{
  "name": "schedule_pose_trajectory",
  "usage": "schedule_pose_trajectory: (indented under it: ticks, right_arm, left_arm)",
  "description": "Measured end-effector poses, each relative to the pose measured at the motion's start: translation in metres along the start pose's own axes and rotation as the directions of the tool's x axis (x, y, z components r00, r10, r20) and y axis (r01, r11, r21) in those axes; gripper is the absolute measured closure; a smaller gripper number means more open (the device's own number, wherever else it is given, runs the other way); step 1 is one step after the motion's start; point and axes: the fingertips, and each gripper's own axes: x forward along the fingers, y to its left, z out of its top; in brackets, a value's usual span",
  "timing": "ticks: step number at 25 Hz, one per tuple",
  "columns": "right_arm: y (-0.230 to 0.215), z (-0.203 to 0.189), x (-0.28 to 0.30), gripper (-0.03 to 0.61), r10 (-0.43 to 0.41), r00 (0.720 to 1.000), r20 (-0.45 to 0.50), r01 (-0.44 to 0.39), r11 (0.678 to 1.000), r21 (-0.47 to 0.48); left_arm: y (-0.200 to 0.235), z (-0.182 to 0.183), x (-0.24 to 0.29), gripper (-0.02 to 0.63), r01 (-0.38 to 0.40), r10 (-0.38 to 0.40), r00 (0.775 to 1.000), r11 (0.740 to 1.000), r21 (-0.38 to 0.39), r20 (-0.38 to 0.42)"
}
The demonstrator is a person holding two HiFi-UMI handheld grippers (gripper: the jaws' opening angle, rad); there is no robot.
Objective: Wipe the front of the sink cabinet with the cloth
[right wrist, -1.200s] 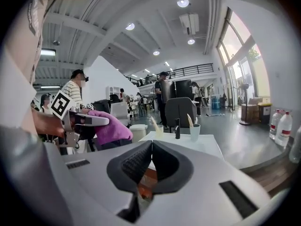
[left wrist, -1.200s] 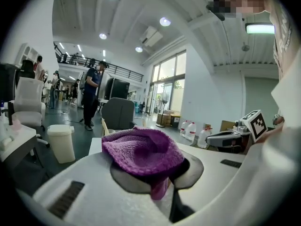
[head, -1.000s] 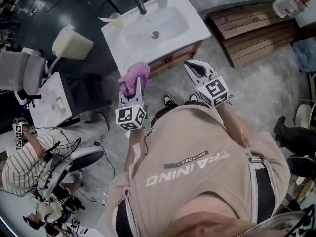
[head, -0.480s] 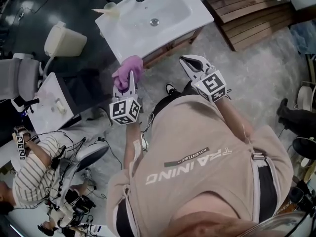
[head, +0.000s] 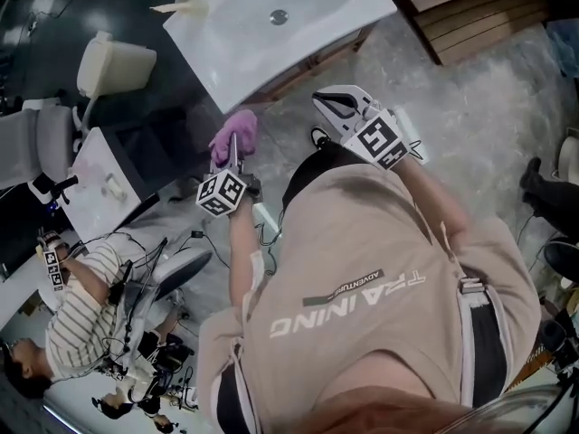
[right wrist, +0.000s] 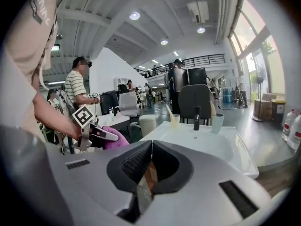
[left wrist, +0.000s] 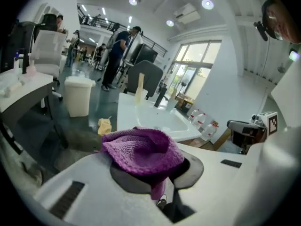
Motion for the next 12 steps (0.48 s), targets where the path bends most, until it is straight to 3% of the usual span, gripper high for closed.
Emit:
schedule_pose_trajectory:
  ticks: [7,12]
  right_arm:
    - [-0.002,-0.038,0.020,0.566,0.046,0.998,-0.047,-0.042,0.996,0.083]
    - [0.003,-0.074,0.040,0.566,0.058,0.997,-0.056,-0.049,0.988,0.150]
  left_arm:
    - [0.062,-0.063,0.040,0.565,-0.124,0.100,0.981,0.983,-0.134,-0.168]
    - [0.087,-0.082,0.079,0.565,-0.170,0.134,0.958,0.977,-0.127,-0.253]
